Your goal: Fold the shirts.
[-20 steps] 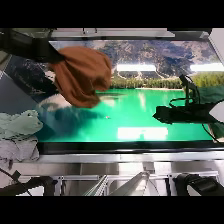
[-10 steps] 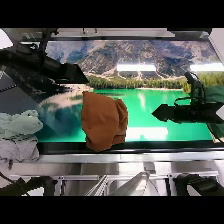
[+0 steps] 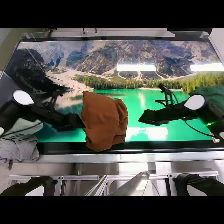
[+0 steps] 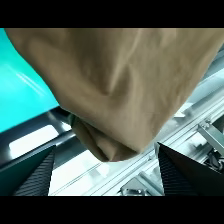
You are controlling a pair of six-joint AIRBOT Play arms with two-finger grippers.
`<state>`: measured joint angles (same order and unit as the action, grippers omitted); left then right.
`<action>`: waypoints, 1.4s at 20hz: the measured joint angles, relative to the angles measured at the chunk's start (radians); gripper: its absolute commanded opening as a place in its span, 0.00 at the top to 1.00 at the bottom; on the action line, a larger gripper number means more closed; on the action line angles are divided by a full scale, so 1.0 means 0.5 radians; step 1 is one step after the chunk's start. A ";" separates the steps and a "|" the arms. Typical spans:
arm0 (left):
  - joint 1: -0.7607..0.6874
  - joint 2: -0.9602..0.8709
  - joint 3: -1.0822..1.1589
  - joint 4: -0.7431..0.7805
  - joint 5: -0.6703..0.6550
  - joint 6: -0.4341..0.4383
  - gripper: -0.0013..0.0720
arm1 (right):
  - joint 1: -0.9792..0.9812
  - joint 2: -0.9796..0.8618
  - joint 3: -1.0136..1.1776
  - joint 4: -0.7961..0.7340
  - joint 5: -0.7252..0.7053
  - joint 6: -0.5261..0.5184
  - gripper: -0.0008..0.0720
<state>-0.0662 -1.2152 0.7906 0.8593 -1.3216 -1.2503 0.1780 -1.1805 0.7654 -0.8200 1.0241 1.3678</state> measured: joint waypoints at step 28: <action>0.169 0.660 0.746 -0.513 -0.087 0.140 0.95 | -0.236 0.378 0.656 0.976 0.085 -0.836 0.97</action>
<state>0.0181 -0.8852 1.1637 0.6029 -1.3651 -1.1805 0.0601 -0.9916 1.0935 -0.3321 1.0668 0.9497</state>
